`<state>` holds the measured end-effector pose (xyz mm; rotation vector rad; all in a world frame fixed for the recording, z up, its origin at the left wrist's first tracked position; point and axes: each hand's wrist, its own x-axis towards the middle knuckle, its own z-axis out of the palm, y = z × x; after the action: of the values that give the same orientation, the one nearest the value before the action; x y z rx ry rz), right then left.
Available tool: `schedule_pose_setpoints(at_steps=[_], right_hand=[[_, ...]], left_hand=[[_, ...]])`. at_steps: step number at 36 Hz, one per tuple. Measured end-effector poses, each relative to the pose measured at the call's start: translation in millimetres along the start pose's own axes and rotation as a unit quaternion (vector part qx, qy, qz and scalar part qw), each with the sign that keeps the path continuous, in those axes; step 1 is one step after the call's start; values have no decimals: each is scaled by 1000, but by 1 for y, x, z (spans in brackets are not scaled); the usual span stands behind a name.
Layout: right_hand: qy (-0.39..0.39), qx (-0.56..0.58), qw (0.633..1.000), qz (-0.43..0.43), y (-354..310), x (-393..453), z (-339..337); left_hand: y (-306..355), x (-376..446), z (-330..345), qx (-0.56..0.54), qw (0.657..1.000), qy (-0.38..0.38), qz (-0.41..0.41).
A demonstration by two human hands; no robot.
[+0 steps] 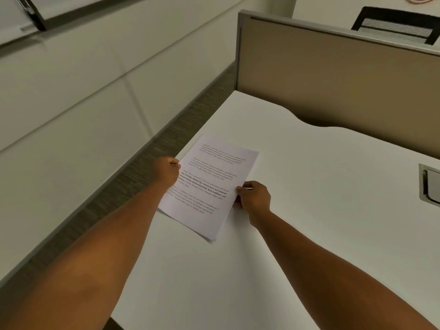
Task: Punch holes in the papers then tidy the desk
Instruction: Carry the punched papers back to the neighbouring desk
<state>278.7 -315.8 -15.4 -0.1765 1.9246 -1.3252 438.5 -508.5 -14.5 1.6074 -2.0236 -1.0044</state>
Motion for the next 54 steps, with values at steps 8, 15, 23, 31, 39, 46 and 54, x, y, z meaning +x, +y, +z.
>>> schedule_pose_setpoints(at_steps=[8,15,23,31,39,46,54], right_hand=[[16,-66,997,-43,4,2,5],[22,-93,994,-49,1,3,6],[23,-106,993,-52,1,4,7],[30,-119,990,-64,4,4,6],[15,-53,996,-67,8,-3,-1],[7,-132,969,-207,9,-18,-23],[34,-305,885,-350,-1,-36,-61]], left_hand=[[-5,3,-3,25,1000,11,5],[-5,3,-3,47,999,18,19],[-8,7,-3,54,998,21,31],[-9,5,-5,35,998,38,21],[-17,-1,-18,39,995,85,18],[-11,-21,-21,100,986,62,122],[32,-58,0,135,952,11,275]])
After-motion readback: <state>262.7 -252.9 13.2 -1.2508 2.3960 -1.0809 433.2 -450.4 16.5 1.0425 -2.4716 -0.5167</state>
